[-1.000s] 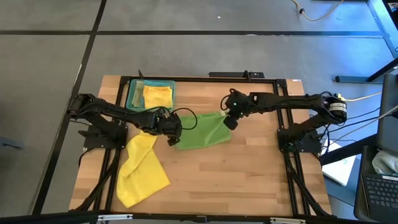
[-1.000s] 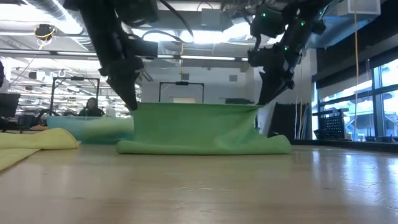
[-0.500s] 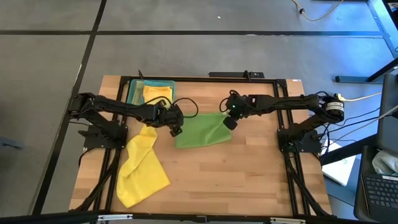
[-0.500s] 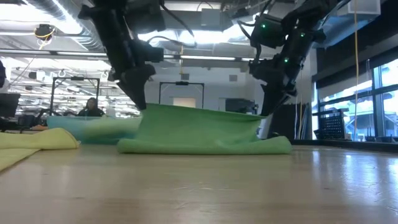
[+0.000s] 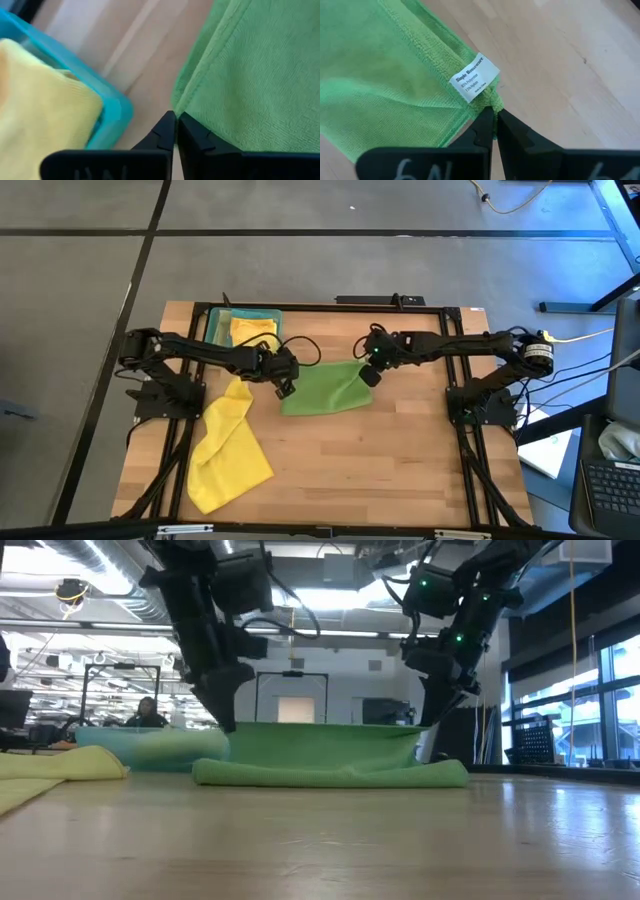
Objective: Fold microfiber towels
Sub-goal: Fold the green microfiber cloth
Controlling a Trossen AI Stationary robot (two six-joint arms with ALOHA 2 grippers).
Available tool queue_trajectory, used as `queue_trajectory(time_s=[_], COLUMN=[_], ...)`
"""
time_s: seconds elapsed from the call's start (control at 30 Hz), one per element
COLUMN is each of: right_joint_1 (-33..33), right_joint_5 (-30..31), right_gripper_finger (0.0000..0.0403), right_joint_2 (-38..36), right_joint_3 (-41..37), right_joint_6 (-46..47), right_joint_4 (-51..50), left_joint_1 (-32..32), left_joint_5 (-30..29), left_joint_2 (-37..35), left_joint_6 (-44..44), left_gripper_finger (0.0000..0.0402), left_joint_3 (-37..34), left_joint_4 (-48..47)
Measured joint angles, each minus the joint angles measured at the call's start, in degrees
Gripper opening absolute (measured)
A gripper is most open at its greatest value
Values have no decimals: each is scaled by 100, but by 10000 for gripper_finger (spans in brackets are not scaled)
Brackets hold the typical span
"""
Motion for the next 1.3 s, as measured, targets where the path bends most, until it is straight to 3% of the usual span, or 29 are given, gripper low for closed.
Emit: queue_trajectory(time_s=[0.2,0.37,0.6,0.8,0.97,1.17,1.3], right_joint_1=[-82,-132,-130,-139,-159,-220,-220], right_joint_5=[17,-327,-346,-588,-1375,-3805,-4081], right_gripper_finger=[39,91,171,199,200,200,200], right_joint_2=[0,0,0,-313,-822,-1305,-1373], right_joint_3=[-11,-11,-7,-7,-7,-415,-1169], right_joint_6=[-4,-22,-42,-77,-385,-276,-369], right_joint_4=[-22,93,-21,-838,-988,-723,-303], left_joint_1=[-50,-44,-44,-119,-427,-926,-1174], left_joint_5=[-3,-267,-272,-11,465,1445,1936], left_joint_2=[193,189,187,184,-58,-845,-1222], left_joint_6=[-150,-190,-340,-914,-1318,-2182,-3041], left_gripper_finger=[44,59,58,60,56,60,58], left_joint_3=[-15,-11,-4,0,0,-64,-812], left_joint_4=[-82,-170,-296,-792,-889,-20,1116])
